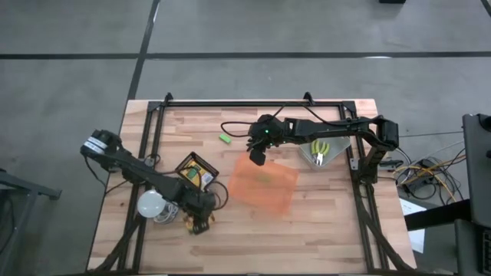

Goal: Pick & Place School Supplies
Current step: Move the yellow crayon box to the middle bottom of the table

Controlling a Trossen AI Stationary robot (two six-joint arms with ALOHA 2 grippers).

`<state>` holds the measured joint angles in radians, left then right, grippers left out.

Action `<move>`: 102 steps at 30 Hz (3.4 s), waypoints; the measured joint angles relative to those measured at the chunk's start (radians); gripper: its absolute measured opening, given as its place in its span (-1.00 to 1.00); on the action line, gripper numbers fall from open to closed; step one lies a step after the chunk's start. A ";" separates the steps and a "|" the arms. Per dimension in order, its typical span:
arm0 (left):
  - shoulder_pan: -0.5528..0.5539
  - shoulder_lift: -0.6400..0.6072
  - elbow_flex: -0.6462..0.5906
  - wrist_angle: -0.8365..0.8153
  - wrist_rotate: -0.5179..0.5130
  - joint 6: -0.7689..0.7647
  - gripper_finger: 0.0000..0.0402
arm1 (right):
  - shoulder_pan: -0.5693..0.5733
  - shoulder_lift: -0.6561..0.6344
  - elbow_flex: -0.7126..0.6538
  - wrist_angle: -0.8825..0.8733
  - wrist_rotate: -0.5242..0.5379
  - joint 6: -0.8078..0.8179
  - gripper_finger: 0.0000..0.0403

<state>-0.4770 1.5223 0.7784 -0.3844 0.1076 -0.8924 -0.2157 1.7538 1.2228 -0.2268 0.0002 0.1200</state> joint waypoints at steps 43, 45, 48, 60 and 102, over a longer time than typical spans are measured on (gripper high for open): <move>0.004 -0.425 0.139 -0.144 -0.100 0.226 -0.10 | 0.000 0.000 0.000 0.000 0.000 0.000 -0.58; 0.006 -0.422 0.139 -0.138 -0.102 0.161 -0.10 | 0.000 0.000 0.000 0.000 0.000 0.000 -0.58; 0.000 -0.421 0.129 -0.140 -0.104 0.072 -0.10 | 0.000 0.000 0.000 0.000 0.000 0.006 -0.60; -0.028 -0.419 0.046 -0.141 -0.106 -0.105 -0.10 | 0.132 -0.001 0.002 0.675 -0.199 0.266 -0.65; -0.062 -0.316 -0.160 0.056 -0.029 0.446 -0.10 | 0.778 0.029 0.000 0.620 0.918 0.220 -0.62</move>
<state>-0.5389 1.2059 0.6186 -0.3285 0.0787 -0.4461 0.5625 1.7828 1.2228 0.3931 0.9180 0.3396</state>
